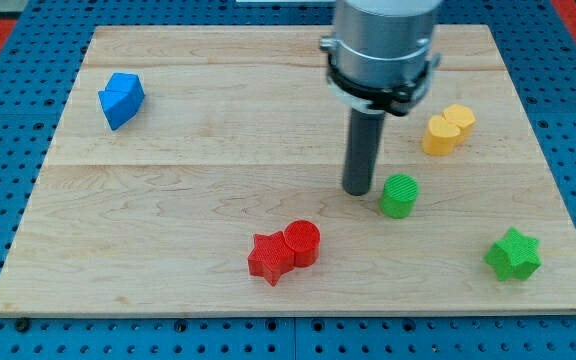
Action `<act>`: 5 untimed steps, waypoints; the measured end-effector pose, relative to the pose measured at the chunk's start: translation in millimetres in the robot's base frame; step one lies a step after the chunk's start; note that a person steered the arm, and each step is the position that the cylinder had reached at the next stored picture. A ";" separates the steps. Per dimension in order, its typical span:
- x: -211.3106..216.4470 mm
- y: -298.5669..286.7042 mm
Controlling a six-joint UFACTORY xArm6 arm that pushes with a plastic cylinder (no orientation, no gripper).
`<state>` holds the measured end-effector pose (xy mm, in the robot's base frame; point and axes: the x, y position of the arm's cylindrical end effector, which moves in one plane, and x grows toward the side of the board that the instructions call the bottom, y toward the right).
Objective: Push the green circle into the green star
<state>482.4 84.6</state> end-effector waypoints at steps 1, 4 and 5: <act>10.4 54.0; -5.2 78.7; 7.2 94.3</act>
<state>489.5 178.9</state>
